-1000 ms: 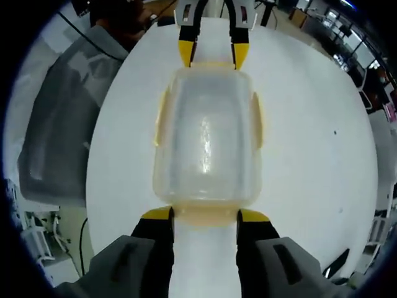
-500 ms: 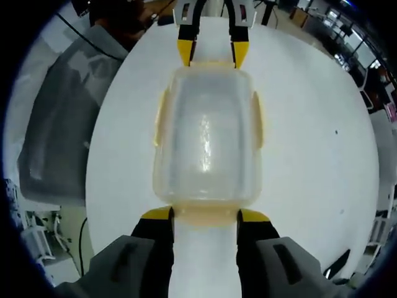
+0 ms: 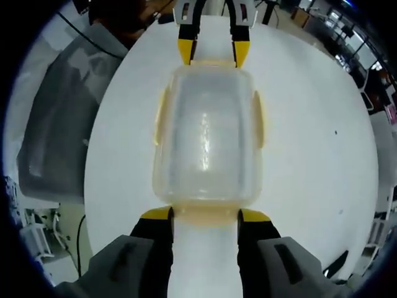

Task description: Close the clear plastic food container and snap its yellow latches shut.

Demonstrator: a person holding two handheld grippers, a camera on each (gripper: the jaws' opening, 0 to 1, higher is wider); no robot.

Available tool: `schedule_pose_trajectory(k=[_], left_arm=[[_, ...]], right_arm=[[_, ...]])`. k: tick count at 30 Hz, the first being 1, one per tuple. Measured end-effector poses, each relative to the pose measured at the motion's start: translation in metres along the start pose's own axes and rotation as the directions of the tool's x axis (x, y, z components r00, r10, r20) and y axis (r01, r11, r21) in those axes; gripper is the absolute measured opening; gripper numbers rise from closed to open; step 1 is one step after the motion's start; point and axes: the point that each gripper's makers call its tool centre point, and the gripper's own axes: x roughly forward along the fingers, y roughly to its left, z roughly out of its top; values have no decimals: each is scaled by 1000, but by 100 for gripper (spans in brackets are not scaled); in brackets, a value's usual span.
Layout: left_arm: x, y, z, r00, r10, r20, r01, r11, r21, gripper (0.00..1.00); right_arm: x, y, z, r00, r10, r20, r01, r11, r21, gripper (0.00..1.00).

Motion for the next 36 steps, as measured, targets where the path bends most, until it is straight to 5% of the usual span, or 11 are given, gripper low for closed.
schedule_pose_trajectory(k=[21, 36], left_arm=[[-19, 1, 2, 999, 43, 16, -44, 999, 19, 41], [-38, -10, 9, 994, 101, 50, -94, 986, -136, 38]], right_arm=[[-17, 1, -1, 1000, 7, 22, -9, 997, 80, 40], [-42, 12, 14, 987, -68, 144, 28, 965, 262, 34]])
